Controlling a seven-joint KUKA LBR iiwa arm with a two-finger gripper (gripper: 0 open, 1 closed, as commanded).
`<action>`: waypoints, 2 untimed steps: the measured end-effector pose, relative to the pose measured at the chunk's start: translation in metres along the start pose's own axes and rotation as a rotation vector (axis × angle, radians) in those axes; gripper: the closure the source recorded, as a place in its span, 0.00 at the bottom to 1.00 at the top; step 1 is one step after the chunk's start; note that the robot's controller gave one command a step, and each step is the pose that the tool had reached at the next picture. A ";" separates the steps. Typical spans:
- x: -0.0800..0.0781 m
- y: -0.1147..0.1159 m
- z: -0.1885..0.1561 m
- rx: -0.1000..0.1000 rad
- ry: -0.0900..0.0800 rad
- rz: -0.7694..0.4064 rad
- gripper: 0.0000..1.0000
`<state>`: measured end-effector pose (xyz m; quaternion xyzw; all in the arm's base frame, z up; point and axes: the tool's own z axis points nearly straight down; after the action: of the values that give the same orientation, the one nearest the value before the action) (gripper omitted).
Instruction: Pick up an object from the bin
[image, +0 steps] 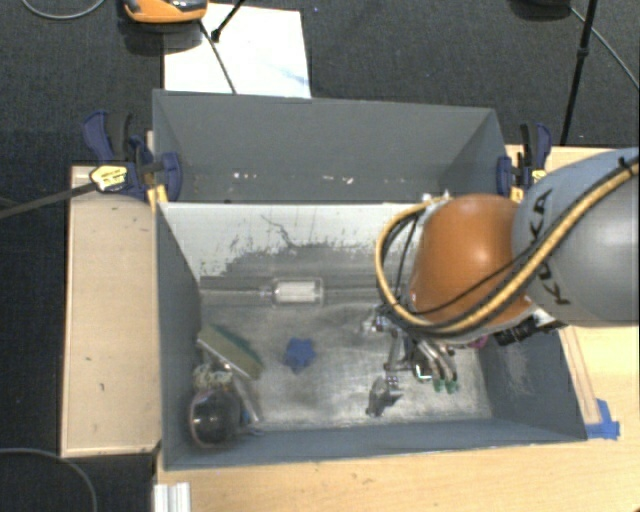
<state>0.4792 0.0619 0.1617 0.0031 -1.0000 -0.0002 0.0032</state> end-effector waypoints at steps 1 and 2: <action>-0.064 0.045 0.058 -0.003 -0.010 0.090 0.00; -0.036 0.076 0.086 -0.003 -0.009 0.227 0.00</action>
Offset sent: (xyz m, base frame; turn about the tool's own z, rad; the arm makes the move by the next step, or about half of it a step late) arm 0.0610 0.0427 -0.0556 0.0923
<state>0.5146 0.1386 0.0751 -0.1103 -0.9939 -0.0014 -0.0015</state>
